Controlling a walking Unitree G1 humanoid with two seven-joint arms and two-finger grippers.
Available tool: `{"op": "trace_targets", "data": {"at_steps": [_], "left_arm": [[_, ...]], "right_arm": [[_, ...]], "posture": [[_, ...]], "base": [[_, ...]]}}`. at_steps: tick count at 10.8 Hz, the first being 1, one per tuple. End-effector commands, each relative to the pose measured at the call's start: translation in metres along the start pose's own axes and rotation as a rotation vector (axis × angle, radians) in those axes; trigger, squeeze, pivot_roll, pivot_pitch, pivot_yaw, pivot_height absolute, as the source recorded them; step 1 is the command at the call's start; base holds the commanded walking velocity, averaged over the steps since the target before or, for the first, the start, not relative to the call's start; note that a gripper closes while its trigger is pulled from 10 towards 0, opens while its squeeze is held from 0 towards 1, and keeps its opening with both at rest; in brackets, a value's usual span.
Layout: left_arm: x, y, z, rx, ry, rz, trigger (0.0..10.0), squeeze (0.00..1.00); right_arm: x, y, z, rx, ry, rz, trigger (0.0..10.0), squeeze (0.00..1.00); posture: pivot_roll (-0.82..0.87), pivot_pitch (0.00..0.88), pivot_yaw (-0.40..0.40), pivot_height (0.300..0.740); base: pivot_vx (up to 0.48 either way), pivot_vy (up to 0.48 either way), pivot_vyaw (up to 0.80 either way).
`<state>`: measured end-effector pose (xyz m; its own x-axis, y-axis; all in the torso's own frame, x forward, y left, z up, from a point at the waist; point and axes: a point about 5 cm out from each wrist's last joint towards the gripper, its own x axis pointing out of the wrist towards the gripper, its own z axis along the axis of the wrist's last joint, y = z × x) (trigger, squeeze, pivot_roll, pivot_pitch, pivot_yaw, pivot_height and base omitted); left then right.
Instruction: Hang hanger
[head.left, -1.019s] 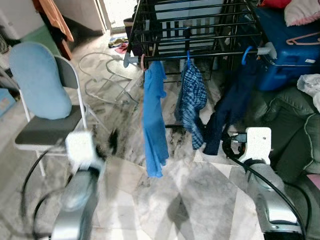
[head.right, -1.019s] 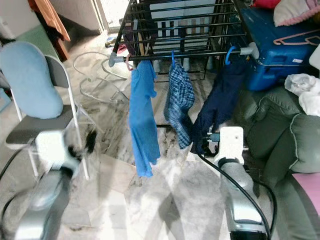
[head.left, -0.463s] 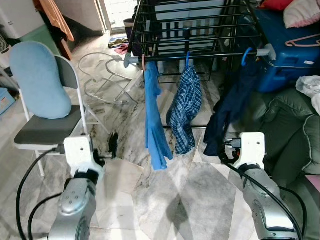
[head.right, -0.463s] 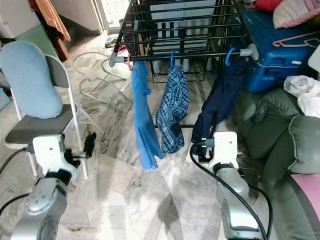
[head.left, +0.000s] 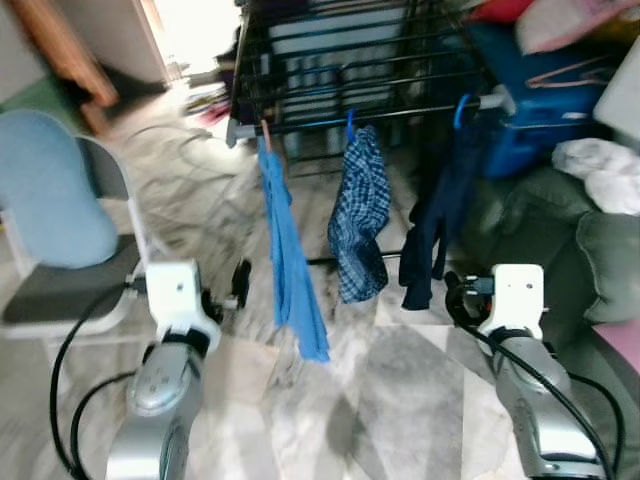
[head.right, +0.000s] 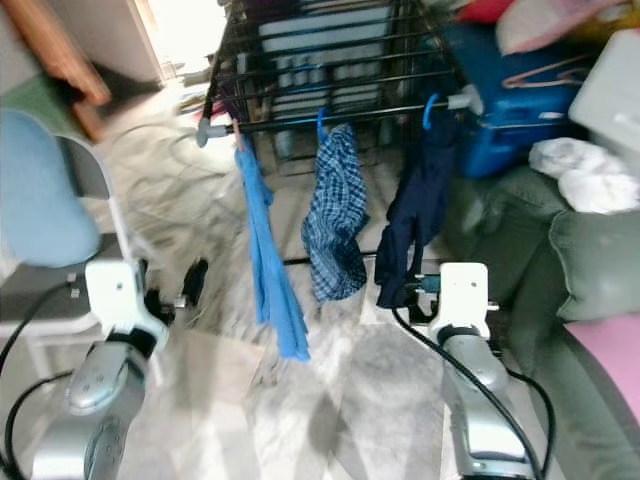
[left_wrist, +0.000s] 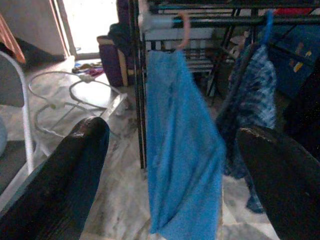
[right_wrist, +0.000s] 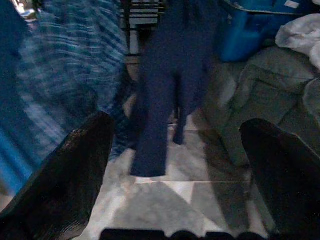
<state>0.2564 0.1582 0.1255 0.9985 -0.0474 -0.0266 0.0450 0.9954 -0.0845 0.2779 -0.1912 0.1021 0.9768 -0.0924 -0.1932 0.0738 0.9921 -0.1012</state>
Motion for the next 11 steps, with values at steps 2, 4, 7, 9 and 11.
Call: {"op": "trace_targets", "data": {"at_steps": [2,4,7,9,11], "left_arm": [[-0.003,0.007,-0.005,0.012,0.027,0.016,10.0,0.00],[-0.003,0.004,-0.005,0.021,0.021,0.003,10.0,0.00],[-0.003,-0.005,-0.001,0.011,-0.002,-0.061,10.0,0.00],[-0.001,-0.007,0.004,-0.004,-0.025,-0.089,10.0,0.00],[-0.002,-0.010,0.003,-0.018,-0.024,-0.097,10.0,0.00]], "right_arm": [[0.004,0.012,0.005,-0.003,-0.017,0.035,10.0,0.00],[0.005,0.012,0.005,-0.005,-0.020,0.038,10.0,0.00],[0.006,0.013,0.006,-0.006,-0.027,0.041,10.0,0.00],[0.007,0.015,0.009,-0.014,-0.036,0.049,10.0,0.00],[0.007,0.018,0.008,-0.020,-0.036,0.060,10.0,0.00]], "posture": [[-0.15,0.041,0.120,0.740],[-0.15,0.043,0.120,0.740],[-0.15,0.047,0.126,0.740],[-0.15,0.062,0.123,0.740],[-0.15,0.064,0.121,0.740]], "base": [[0.000,0.480,0.00],[0.000,0.480,0.00],[0.000,0.000,0.00],[0.000,0.000,0.00],[0.000,0.000,0.00]]}}
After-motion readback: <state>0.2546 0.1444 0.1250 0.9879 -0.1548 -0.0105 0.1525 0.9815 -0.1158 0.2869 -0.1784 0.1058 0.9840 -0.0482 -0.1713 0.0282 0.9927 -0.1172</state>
